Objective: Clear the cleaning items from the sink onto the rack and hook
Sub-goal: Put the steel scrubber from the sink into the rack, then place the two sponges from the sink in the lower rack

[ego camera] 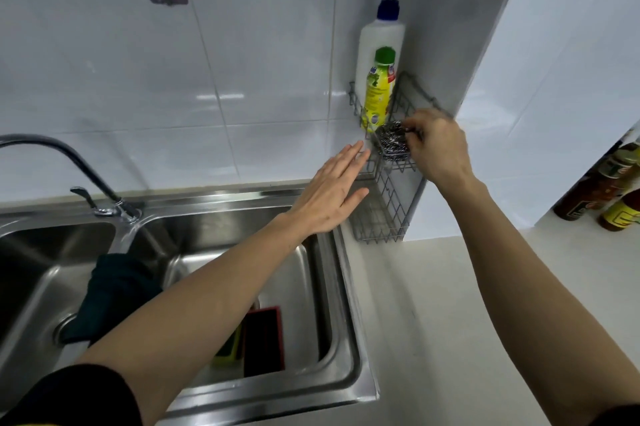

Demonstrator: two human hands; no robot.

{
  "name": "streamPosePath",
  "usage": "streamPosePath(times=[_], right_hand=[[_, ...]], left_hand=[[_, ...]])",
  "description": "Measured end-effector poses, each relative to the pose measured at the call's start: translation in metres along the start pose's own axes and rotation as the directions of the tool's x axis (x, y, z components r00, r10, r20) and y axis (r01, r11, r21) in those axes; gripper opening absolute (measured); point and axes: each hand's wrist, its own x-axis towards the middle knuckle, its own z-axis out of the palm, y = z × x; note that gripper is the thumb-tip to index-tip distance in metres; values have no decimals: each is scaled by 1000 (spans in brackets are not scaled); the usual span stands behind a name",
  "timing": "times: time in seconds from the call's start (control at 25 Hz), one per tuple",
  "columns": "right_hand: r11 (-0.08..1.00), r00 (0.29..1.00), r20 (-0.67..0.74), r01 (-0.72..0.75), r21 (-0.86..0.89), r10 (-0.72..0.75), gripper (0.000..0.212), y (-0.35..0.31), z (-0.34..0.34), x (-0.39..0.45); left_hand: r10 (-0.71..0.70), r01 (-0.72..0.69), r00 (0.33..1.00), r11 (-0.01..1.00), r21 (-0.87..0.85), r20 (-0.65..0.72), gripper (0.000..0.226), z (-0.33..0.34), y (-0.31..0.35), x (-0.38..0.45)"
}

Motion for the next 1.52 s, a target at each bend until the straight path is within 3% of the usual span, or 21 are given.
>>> streamPosePath(times=[0.12,0.24,0.36,0.56,0.68,0.8,0.96,1.12,1.28,1.52], right_hand=[[986,975,-212,99,132,-70,27,-23,6,-12],[941,951,-267,226,250,-157,23,-65,32,-37],[896,971,-104,238,375,-214,22,-108,82,-69],[901,928,325,26,433,-183,21,-163,200,-150],[912,825,556,-147,384,-101,24,-185,255,-202],[906,668,740,-360,225,82,27,-199,301,-242],[812,411,831,-578,-80,375,40,-207,344,-278],[696,205,867,-689,-202,454,51,-215,361,-288],[634,147,870,-742,-218,471,53,-223,373,-287],[566,133,849,-796,-216,511,53,-233,385,-290]], left_hand=[[-94,92,995,995,-33,-35,62,-8,-40,-43],[-234,235,972,972,20,-16,63,-14,-105,-111],[-368,363,929,925,110,25,69,-18,-167,-183],[-609,588,793,774,237,23,59,-17,-243,-294],[-702,666,712,676,315,1,65,-13,-269,-339],[-720,653,691,660,371,63,71,-5,-282,-363],[-707,637,701,679,365,93,72,14,-287,-382],[-717,654,693,668,354,73,74,18,-288,-384],[-724,668,687,662,339,61,75,18,-288,-384],[-724,666,688,658,350,53,75,20,-289,-384]])
